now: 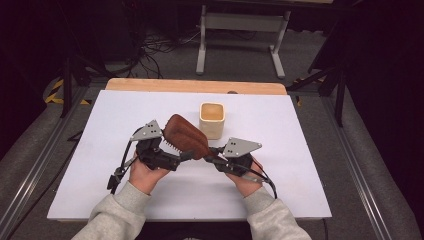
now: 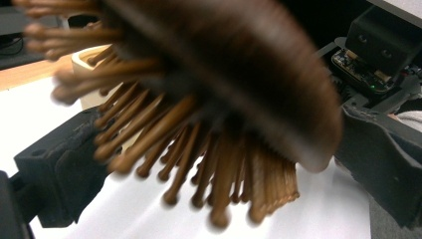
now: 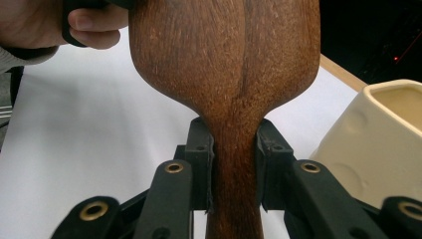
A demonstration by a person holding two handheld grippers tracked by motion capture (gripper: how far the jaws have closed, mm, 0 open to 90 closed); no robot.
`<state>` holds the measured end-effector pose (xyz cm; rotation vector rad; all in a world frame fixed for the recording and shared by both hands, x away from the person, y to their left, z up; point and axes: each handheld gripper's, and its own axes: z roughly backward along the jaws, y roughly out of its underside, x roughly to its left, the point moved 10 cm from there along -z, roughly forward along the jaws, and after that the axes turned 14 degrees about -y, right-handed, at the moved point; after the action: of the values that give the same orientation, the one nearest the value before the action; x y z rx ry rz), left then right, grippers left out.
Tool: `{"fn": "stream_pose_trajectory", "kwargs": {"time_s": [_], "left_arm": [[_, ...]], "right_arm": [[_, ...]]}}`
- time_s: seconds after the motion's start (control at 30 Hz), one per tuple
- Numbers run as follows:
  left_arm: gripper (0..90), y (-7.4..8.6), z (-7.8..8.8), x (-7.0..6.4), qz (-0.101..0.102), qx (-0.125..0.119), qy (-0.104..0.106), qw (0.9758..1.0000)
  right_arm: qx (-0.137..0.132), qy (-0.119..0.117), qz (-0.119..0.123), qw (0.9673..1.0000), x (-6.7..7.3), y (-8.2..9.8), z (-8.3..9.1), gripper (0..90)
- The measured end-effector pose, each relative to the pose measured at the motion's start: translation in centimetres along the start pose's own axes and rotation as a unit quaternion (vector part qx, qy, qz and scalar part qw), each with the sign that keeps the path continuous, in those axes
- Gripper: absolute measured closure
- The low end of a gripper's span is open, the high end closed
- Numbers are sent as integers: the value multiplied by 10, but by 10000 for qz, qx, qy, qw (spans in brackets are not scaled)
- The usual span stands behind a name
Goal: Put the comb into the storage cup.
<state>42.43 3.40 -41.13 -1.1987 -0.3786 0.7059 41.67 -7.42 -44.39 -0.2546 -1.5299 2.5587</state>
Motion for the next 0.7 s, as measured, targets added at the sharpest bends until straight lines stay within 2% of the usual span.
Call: {"fn": "stream_pose_trajectory", "kwargs": {"time_s": [0.17,0.27,0.43,0.5,0.63,0.7], "left_arm": [[15,-1,-3,0,52,23,-72,10000],[26,-1,-4,1,7,49,-154,9999],[72,0,-4,-1,90,108,-142,9998],[86,0,-5,2,12,83,-209,9997],[140,-2,-3,3,202,52,-144,9997],[161,-3,-3,4,214,18,-132,9997]], "right_arm": [[52,28,7,10000,0,2,-3,723],[47,5,-34,10000,0,3,-4,723],[37,28,-52,10000,-1,4,-4,723],[41,23,-51,10000,0,4,-5,723],[42,44,-15,10000,0,4,-5,722],[49,46,-13,10000,0,5,-6,723]]}}
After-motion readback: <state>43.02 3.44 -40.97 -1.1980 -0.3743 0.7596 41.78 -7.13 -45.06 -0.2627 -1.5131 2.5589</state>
